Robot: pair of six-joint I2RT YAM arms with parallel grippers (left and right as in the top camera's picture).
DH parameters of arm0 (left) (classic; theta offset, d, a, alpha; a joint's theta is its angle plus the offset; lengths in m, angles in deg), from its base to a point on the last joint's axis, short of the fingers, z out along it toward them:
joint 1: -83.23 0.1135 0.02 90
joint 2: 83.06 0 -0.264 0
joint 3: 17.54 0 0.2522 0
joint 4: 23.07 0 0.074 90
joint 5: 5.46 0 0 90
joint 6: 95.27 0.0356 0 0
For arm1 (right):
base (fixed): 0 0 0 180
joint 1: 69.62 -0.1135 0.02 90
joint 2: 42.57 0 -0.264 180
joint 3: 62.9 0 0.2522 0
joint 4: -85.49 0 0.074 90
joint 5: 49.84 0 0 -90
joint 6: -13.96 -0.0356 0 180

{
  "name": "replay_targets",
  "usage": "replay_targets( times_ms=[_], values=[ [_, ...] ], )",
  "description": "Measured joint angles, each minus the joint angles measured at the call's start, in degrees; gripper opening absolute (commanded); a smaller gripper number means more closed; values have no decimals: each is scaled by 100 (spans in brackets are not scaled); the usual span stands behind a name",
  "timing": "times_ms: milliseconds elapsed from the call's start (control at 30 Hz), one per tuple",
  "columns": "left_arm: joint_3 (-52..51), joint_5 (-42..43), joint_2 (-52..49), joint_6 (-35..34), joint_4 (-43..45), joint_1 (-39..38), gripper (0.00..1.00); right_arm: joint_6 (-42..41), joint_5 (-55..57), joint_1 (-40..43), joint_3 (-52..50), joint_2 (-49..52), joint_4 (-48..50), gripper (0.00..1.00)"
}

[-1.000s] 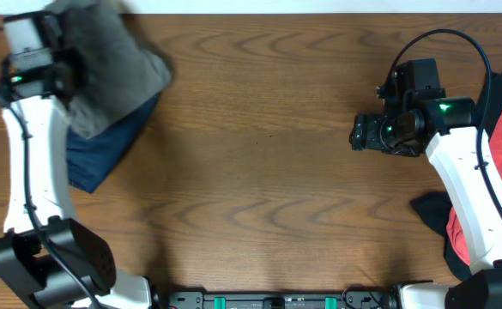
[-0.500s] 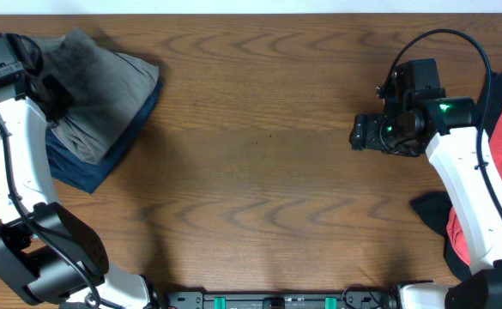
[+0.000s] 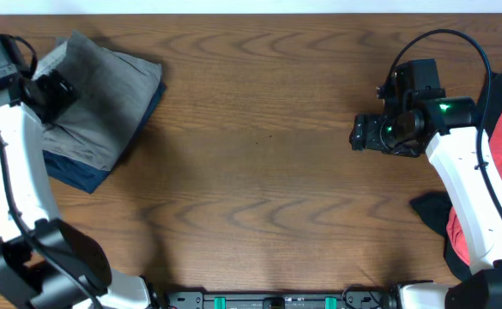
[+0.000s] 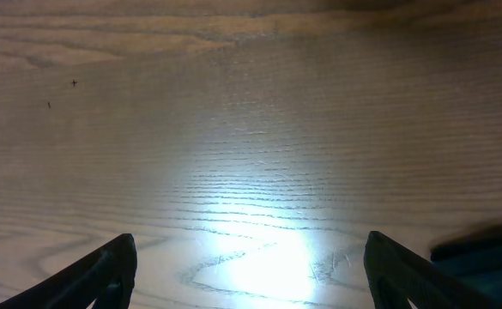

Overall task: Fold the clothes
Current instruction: 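Carry the folded grey garment with the left gripper onto the navy stack, then release the grey garment and press it flat with the left gripper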

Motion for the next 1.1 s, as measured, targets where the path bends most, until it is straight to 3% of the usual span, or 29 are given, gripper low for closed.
replay_targets(
  times_ms=[233,567,933,1100],
  values=[
    [0,603,46,-39,887,7,98,-2,0,0,0,-2,-85,83],
    [0,815,-896,-153,2131,527,98,-2,0,0,0,0,-258,82],
    [0,820,-1989,-192,1998,1276,100,-13,20,0,0,0,-511,81],
    [0,916,-2041,-334,1985,1510,100,-15,24,0,0,0,-509,81]
  ],
)
